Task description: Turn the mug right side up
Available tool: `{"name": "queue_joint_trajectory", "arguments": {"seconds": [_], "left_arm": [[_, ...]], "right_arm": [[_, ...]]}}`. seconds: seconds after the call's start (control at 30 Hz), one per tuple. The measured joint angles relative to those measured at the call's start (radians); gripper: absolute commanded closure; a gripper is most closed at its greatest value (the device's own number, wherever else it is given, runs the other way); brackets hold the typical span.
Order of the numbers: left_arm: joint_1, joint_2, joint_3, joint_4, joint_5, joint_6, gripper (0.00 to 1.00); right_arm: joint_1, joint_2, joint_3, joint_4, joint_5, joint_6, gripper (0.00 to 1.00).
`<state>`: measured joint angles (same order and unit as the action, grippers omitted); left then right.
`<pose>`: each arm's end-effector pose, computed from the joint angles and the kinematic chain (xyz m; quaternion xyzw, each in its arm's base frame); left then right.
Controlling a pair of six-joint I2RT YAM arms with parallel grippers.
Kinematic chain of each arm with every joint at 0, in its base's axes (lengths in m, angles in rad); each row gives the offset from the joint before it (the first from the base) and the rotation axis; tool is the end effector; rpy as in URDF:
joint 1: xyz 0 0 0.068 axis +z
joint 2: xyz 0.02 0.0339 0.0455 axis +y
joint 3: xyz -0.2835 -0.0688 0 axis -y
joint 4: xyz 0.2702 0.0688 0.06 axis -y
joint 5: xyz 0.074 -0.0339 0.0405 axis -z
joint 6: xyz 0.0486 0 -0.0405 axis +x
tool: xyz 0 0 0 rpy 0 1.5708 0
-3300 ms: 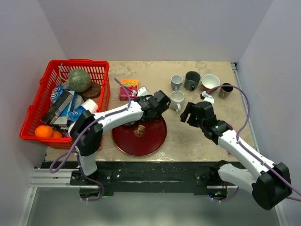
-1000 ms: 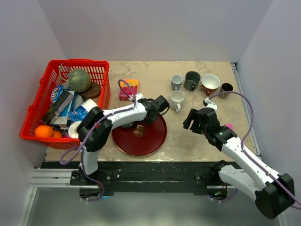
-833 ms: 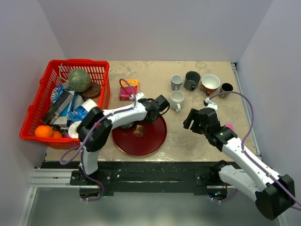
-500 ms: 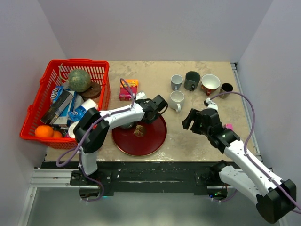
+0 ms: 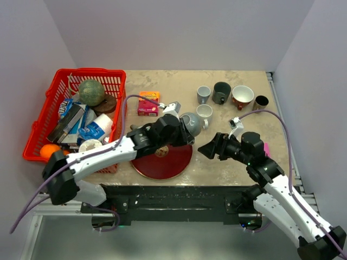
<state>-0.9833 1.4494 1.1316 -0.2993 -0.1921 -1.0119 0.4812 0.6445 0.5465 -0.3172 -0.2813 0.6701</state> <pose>0.2075 -0.2948 0.2970 -0.0567 0.8836 -0.3376 0.3194 0.1521 0.0946 0.2684 0.0020 0.8329 0.3929 0.3897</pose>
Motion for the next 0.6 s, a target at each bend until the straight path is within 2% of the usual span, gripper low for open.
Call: {"name": "queue_joint_trajectory", "arguments": {"seconds": [0.17, 0.37, 0.6], "left_arm": [[0.001, -0.167, -0.097, 0.135, 0.09, 0.067, 1.0], [0.002, -0.258, -0.13, 0.243, 0.167, 0.085, 1.0], [0.002, -0.355, -0.167, 0.345, 0.259, 0.053, 1.0]], "right_arm": [[0.001, -0.094, -0.037, 0.103, -0.17, 0.021, 0.14], [0.001, -0.191, -0.037, 0.24, -0.289, 0.065, 0.13], [0.001, -0.145, -0.007, 0.388, -0.368, 0.125, 0.15]]}}
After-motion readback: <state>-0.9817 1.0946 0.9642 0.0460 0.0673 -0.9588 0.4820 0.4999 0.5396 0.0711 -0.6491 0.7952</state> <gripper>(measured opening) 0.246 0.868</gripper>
